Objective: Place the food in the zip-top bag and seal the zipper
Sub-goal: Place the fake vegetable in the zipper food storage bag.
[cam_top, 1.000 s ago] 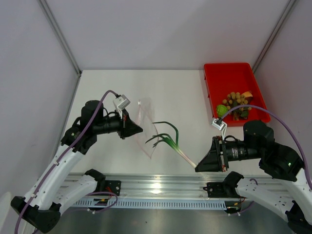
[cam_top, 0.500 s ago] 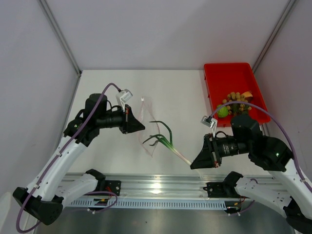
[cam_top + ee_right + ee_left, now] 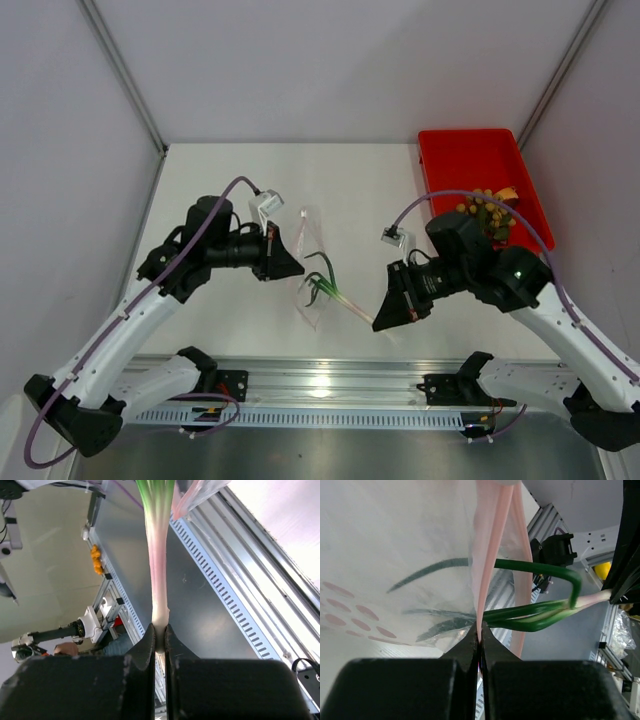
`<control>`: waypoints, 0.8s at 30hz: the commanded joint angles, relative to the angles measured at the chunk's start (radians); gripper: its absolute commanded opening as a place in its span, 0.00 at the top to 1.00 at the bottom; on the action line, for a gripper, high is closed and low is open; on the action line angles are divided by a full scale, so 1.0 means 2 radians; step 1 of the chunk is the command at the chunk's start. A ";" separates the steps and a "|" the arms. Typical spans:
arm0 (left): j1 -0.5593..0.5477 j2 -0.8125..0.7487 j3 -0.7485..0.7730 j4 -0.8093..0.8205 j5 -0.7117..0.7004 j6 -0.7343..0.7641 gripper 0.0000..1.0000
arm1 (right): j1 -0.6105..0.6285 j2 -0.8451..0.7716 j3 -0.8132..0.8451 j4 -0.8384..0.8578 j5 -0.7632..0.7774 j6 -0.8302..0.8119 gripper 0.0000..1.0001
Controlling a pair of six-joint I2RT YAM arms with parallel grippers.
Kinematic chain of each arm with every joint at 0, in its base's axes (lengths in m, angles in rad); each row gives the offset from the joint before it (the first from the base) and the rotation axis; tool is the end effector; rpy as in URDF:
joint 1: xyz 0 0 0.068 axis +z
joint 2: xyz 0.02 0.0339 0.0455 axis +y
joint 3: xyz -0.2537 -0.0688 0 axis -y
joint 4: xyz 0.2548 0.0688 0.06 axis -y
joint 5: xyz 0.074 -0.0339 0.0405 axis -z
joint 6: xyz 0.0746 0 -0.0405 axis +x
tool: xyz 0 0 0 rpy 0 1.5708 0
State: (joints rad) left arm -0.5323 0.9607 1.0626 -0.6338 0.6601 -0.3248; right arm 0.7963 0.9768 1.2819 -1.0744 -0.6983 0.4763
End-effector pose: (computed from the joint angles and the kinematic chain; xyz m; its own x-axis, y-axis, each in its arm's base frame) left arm 0.1806 -0.1595 0.3396 -0.6874 0.1123 -0.7175 0.6720 0.4730 -0.5698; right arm 0.1037 0.1745 0.3663 -0.8315 -0.3476 -0.4334 -0.5505 0.4106 0.7268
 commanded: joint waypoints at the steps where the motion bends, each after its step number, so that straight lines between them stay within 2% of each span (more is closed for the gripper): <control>1: -0.026 -0.005 0.010 0.009 -0.051 -0.013 1.00 | -0.002 0.032 0.033 -0.010 0.022 0.005 1.00; 8: -0.074 -0.018 -0.007 0.036 -0.141 -0.035 0.99 | -0.007 0.101 0.068 0.004 0.037 0.053 1.00; 10: -0.096 -0.017 -0.008 0.035 -0.191 -0.042 0.99 | -0.009 0.117 0.075 0.013 0.049 0.072 1.00; 13: -0.117 -0.012 -0.011 0.032 -0.245 -0.065 0.99 | -0.021 0.121 0.066 0.058 0.055 0.123 1.00; 20: -0.148 0.003 -0.023 0.069 -0.310 -0.131 0.99 | -0.019 0.128 0.016 0.172 0.111 0.217 1.00; 24: -0.162 0.029 0.003 0.072 -0.305 -0.151 0.99 | -0.013 0.141 0.006 0.204 0.188 0.210 1.00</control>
State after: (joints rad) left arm -0.8371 0.9905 1.0195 -0.5369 0.0937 -0.5613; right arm 0.7612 1.2419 1.2999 -0.7883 -0.4721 0.8543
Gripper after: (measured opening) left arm 0.005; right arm 0.033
